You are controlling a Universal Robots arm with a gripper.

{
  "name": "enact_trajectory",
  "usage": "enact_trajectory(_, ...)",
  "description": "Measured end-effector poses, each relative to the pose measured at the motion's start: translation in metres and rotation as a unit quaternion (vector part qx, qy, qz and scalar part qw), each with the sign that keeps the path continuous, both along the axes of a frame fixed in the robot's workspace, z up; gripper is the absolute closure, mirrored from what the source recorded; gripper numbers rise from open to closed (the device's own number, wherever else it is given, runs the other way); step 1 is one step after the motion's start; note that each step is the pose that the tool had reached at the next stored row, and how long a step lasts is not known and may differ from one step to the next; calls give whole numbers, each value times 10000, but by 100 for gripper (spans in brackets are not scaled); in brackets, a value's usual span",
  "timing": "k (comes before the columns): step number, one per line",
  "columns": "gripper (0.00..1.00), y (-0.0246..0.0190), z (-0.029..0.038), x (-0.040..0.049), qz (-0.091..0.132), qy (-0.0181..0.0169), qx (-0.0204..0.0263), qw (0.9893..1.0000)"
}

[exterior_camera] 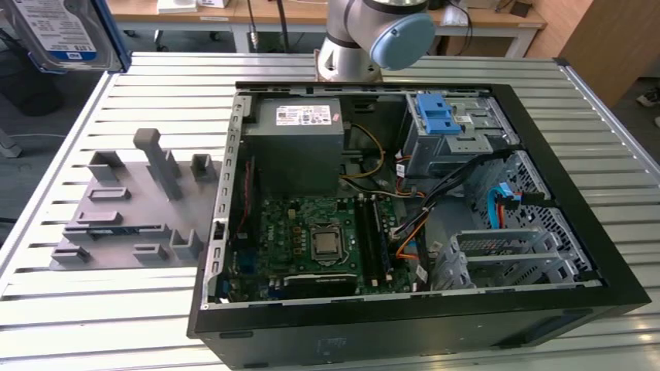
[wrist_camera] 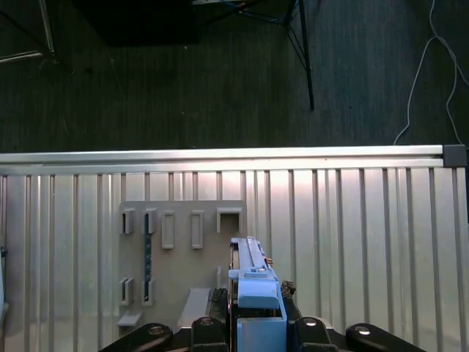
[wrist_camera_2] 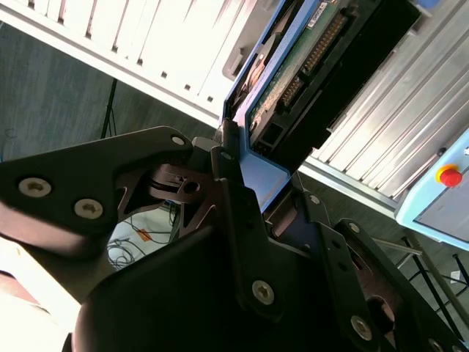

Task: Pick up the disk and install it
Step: 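Pick up the disk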

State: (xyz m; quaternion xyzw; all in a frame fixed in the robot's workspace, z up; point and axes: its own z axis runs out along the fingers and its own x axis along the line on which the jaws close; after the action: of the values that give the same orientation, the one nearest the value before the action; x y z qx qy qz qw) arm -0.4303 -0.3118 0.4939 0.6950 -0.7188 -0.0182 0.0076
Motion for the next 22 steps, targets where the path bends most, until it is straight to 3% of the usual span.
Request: enact_trajectory(22,64,0,-1,110,0,0,0,10000)
